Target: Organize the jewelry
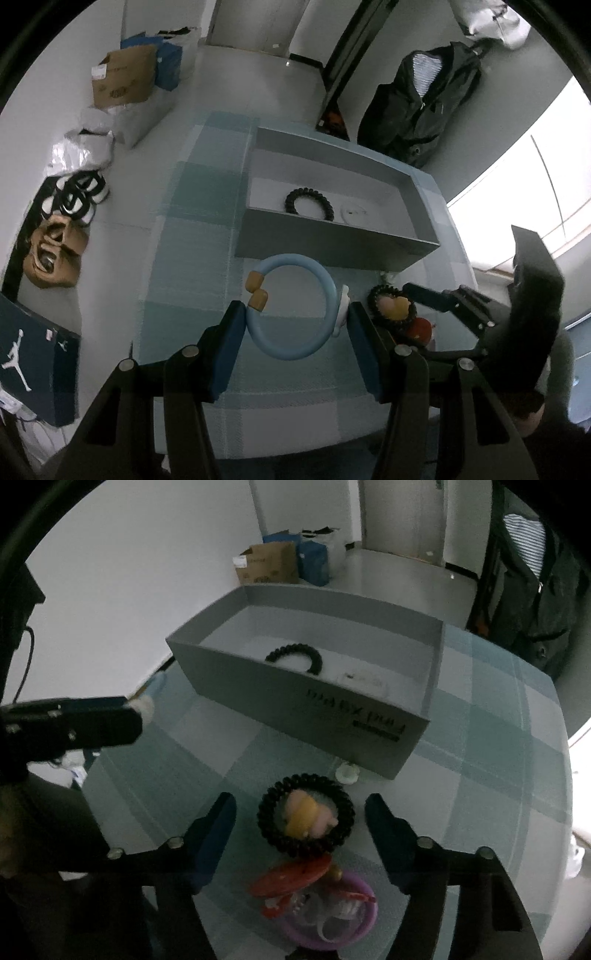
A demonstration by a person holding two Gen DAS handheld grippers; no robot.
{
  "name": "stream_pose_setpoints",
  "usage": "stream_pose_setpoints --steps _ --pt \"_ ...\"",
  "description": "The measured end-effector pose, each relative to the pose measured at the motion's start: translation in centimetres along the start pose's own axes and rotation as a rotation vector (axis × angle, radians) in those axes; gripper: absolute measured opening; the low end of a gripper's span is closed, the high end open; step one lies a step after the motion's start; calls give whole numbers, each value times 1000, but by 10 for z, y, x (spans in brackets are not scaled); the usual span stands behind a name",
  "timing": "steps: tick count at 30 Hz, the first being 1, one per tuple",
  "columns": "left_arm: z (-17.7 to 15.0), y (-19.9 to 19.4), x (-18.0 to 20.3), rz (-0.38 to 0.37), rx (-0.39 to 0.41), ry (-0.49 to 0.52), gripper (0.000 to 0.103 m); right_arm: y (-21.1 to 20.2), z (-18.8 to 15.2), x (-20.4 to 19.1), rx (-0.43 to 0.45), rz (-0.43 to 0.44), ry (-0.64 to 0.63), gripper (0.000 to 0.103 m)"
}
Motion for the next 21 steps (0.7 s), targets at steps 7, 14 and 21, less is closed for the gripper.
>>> stream_pose_setpoints --steps 7,14,21 --pt "0 -1 2 -2 5 7 51 1 0 2 2 5 19 48" --pt "2 0 1 1 10 2 51 -10 5 0 44 33 41 45" --pt "4 -2 3 -2 30 7 51 -30 7 0 110 76 65 45"
Point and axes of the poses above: each gripper's, at about its wrist camera, not at the fingertips, and y roughly the way its jaws point, x to its right, z to its top, the point moved 9 cm from there along y, roughly the way its jaws point, and after that the axes turned 6 degrees about -y, right-handed, at the moved point
